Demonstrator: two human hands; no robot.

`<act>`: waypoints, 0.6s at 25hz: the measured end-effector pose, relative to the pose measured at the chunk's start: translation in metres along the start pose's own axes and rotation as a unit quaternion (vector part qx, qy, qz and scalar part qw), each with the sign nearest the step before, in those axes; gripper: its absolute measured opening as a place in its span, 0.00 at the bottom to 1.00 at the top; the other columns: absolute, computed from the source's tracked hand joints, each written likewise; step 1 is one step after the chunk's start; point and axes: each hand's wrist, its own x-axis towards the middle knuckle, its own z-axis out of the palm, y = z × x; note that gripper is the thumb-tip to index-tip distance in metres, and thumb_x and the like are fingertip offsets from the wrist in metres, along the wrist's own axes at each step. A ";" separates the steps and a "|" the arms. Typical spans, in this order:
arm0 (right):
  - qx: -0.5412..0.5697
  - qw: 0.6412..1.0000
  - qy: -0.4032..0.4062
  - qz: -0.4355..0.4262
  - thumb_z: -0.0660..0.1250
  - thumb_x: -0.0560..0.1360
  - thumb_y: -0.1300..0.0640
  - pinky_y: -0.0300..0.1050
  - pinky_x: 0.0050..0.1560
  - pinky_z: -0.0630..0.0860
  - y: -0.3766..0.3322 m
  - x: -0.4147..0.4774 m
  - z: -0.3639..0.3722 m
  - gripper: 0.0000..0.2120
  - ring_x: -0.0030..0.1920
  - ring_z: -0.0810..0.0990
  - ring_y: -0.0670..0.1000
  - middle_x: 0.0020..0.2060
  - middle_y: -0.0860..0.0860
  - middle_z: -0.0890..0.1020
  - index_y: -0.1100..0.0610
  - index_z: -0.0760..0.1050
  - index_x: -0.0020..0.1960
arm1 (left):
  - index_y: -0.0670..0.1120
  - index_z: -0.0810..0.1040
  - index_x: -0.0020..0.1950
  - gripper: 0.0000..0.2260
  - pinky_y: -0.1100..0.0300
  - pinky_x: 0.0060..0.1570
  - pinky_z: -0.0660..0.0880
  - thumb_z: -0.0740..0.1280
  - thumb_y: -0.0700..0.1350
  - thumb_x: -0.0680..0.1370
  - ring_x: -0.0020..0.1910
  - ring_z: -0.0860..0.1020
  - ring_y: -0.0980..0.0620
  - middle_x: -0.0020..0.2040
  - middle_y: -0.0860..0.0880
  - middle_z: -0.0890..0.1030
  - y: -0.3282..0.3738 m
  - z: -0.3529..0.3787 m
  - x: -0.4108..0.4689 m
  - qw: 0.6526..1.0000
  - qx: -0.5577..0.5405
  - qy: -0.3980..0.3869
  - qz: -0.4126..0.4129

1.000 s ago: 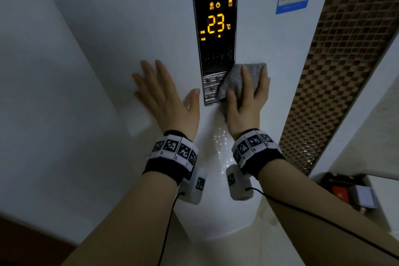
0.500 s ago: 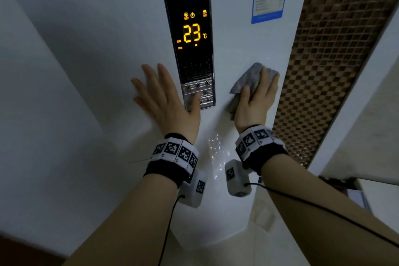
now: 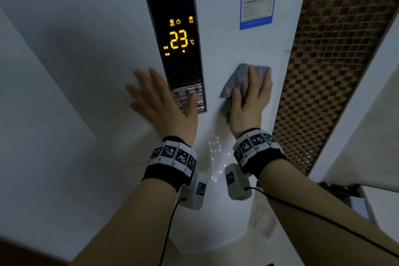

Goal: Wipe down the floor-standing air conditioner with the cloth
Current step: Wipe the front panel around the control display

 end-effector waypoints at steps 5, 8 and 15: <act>0.012 0.994 0.062 0.088 0.58 0.79 0.59 0.49 0.74 0.48 0.005 0.022 -0.010 0.24 0.75 0.51 0.59 0.75 0.61 0.50 0.57 0.57 0.74 | 0.43 0.45 0.78 0.44 0.39 0.70 0.38 0.67 0.61 0.73 0.74 0.41 0.32 0.77 0.38 0.45 0.001 0.002 0.001 1.000 0.002 0.008 -0.007; -0.001 1.000 0.010 0.019 0.60 0.79 0.59 0.51 0.74 0.47 0.009 0.007 -0.007 0.25 0.75 0.49 0.60 0.75 0.61 0.50 0.56 0.59 0.74 | 0.44 0.45 0.78 0.45 0.37 0.70 0.39 0.67 0.63 0.72 0.75 0.41 0.33 0.77 0.38 0.45 0.005 0.002 0.002 1.000 0.004 0.012 -0.016; 0.007 0.992 0.038 0.117 0.57 0.80 0.58 0.50 0.74 0.48 0.015 0.013 -0.014 0.25 0.75 0.50 0.58 0.75 0.60 0.48 0.56 0.55 0.75 | 0.40 0.49 0.77 0.44 0.41 0.70 0.38 0.69 0.58 0.73 0.75 0.44 0.33 0.77 0.36 0.48 0.014 -0.001 0.011 0.999 -0.017 0.039 0.007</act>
